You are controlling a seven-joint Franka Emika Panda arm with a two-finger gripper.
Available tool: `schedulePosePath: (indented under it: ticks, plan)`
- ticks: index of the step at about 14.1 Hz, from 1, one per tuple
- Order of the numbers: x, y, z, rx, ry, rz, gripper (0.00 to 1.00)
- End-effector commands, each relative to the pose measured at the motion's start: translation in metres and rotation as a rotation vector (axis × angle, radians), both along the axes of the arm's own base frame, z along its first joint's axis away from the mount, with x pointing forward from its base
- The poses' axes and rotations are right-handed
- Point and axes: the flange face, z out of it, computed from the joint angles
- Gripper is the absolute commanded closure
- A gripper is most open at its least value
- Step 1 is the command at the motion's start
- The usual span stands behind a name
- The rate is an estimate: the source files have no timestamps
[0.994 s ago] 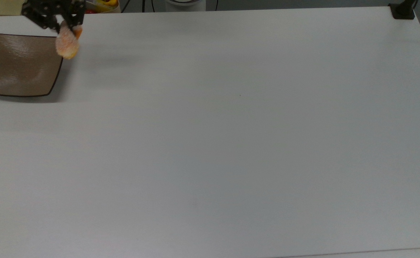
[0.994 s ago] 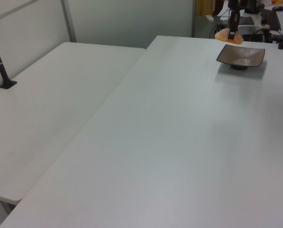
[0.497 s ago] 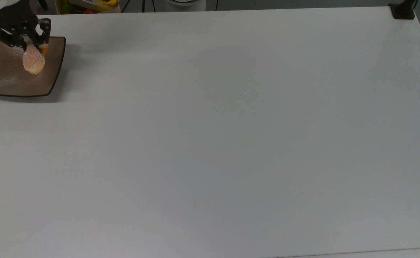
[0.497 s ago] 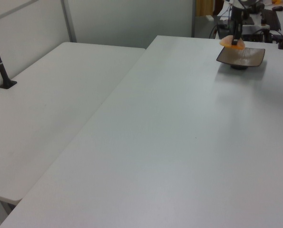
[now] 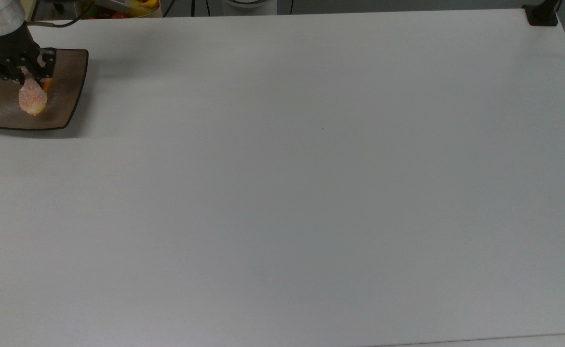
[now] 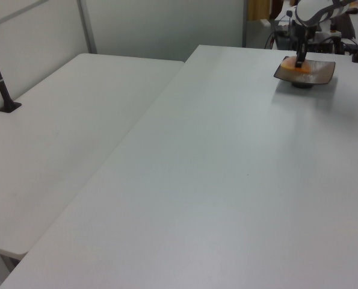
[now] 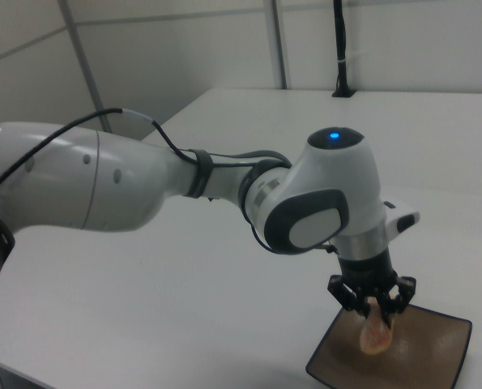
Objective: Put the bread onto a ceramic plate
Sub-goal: 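Lower the bread roll onto the brown plate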
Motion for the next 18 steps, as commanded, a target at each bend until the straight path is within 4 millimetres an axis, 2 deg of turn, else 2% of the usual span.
schedulePosePath:
  ticks: [1, 4, 6, 10, 14, 15, 16, 18]
  plan:
    - [0.006, -0.009, -0.016, -0.034, 0.006, 0.024, 0.75]
    - [-0.001, -0.016, -0.024, -0.06, 0.046, 0.033, 0.7]
    - [-0.002, -0.017, -0.025, -0.059, 0.046, 0.026, 0.42]
    - [-0.003, -0.017, -0.027, -0.055, 0.049, 0.015, 0.13]
    - [-0.003, -0.017, -0.027, -0.055, 0.048, 0.013, 0.08]
    - [-0.003, -0.017, -0.026, -0.053, 0.05, 0.011, 0.04]
    - [-0.003, -0.017, -0.024, -0.051, 0.051, 0.011, 0.0]
    - [-0.004, -0.014, -0.01, -0.048, 0.036, 0.005, 0.0]
